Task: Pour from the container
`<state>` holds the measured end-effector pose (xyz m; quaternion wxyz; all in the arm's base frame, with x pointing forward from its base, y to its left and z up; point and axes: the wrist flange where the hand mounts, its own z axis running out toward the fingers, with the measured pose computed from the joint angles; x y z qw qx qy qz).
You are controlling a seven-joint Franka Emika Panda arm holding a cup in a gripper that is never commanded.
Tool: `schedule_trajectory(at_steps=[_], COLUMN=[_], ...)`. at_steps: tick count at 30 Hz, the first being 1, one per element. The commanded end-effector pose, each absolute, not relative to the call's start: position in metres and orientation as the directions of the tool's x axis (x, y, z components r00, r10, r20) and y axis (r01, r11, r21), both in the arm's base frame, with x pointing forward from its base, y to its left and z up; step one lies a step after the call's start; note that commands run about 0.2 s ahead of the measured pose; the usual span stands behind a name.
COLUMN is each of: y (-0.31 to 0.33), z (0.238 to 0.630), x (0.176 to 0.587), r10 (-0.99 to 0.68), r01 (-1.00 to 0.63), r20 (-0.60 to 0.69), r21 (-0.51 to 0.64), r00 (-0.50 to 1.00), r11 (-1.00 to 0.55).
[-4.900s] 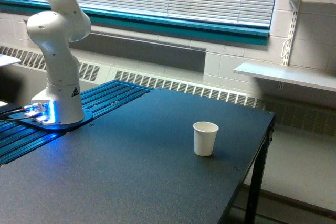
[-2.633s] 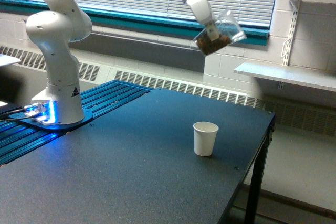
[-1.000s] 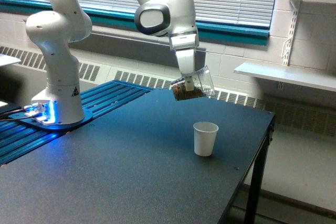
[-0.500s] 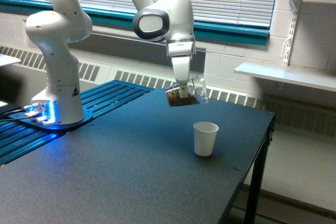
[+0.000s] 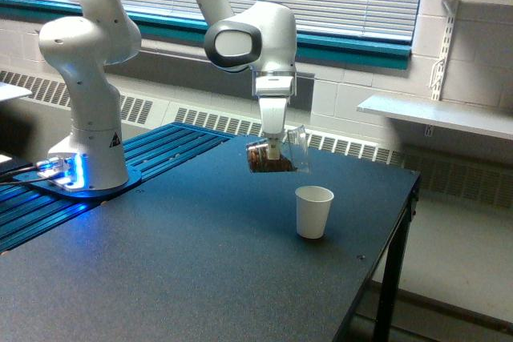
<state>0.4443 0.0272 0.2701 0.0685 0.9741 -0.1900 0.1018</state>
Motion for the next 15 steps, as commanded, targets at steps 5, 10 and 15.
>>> schedule_trajectory(at_steps=[5,10,15], y=[0.031,0.035,0.039], z=[0.269,0.266,0.262], x=[0.454,0.454,0.453], r10=[-0.377,-0.357,-0.331], r01=[-0.412,-0.394,-0.369], r20=[0.233,0.228,0.215], r21=[0.124,0.144,0.17], r00=[0.897,0.906,0.919], r11=[-0.903,-0.908,-0.914])
